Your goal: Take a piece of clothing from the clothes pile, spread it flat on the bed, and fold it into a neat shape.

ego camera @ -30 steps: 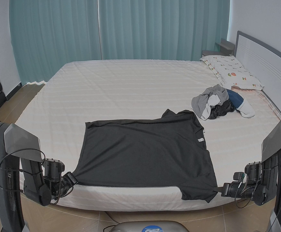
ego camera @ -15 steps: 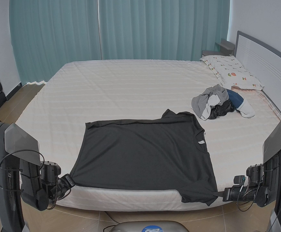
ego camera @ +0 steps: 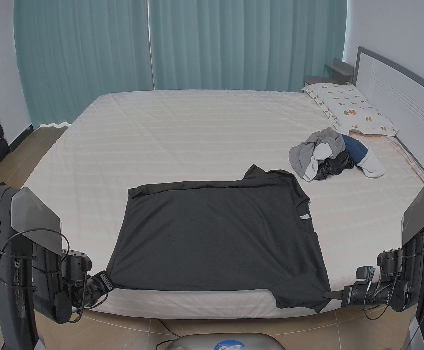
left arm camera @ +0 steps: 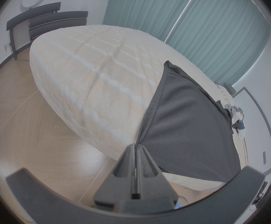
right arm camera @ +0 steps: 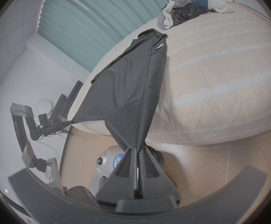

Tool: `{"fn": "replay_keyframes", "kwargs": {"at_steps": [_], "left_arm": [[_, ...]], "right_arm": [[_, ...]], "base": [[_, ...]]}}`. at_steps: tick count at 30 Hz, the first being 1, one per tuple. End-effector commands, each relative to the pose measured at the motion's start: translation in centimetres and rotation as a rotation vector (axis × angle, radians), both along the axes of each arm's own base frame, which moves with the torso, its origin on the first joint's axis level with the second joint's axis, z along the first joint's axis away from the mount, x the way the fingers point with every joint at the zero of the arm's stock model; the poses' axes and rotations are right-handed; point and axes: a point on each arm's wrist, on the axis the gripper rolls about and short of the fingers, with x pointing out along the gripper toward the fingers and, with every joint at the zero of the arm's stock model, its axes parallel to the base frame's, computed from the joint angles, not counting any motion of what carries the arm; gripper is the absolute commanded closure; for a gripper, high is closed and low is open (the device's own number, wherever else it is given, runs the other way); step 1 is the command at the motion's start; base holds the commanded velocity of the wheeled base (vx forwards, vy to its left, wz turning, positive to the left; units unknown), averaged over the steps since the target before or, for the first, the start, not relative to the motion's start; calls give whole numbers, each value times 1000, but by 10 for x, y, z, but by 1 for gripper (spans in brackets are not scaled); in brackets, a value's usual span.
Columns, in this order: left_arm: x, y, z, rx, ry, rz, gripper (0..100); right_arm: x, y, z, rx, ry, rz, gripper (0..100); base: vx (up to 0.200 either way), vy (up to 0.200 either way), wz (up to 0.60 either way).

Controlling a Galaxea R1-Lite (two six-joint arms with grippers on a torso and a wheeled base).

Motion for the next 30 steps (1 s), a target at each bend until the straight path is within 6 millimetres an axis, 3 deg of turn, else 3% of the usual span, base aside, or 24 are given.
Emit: {"fn": "replay_keyframes", "kwargs": {"at_steps": [1, 30], "left_arm": [[-4, 0, -4, 6, 30, -19, 100], [-36, 3, -1, 63, 113, -156, 100]], "right_arm": [[-2, -3, 0, -4, -10, 1, 100], [-18, -10, 6, -93, 11, 87, 100]], "base": [[0, 0, 0], [0, 0, 0]]}}
